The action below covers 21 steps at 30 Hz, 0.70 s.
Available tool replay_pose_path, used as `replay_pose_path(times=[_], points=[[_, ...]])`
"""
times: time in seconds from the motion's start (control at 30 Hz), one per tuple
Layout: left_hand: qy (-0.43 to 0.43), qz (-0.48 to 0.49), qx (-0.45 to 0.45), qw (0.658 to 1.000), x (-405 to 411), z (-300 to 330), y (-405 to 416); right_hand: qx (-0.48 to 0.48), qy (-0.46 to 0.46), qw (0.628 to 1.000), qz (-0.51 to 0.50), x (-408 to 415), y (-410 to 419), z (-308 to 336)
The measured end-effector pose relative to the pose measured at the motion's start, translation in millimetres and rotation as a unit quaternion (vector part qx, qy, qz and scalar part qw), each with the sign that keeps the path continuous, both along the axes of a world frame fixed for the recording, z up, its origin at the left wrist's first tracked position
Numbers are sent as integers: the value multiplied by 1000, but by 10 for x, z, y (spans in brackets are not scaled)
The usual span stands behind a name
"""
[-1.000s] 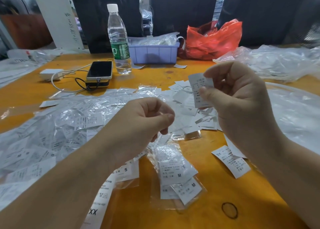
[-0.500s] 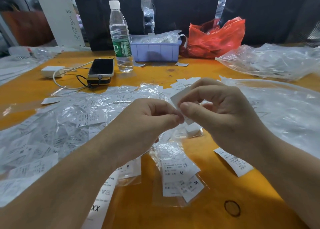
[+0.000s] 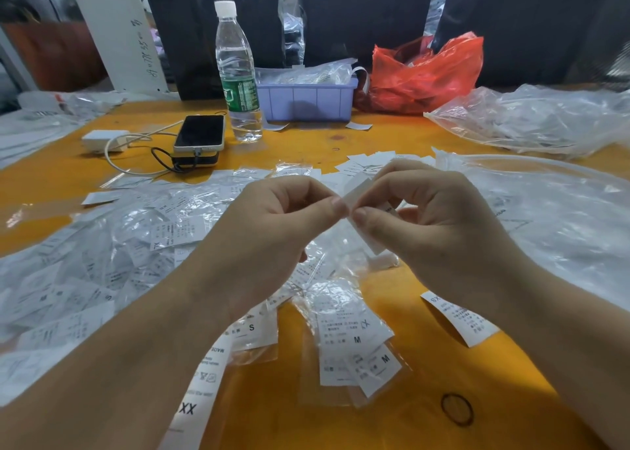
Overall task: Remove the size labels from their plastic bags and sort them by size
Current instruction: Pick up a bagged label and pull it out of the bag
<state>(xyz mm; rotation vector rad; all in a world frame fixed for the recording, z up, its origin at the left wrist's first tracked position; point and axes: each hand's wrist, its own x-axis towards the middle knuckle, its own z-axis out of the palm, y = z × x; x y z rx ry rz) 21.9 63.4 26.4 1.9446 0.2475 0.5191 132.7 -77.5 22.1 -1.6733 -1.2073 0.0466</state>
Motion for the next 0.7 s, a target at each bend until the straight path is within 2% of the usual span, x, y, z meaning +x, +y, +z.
replay_pose_path(times=[0.1,0.43,0.7], points=[[5,-8,8,1000,-9,4,1,-26,6,1000,17,-6,5,-19],[-6,-19,-14,1000,5,-17,23,-12,-13,1000,4,1,11,-21],[-71,17,-37,997,10,-21,38,-11,15,1000,16,-17,0,5]])
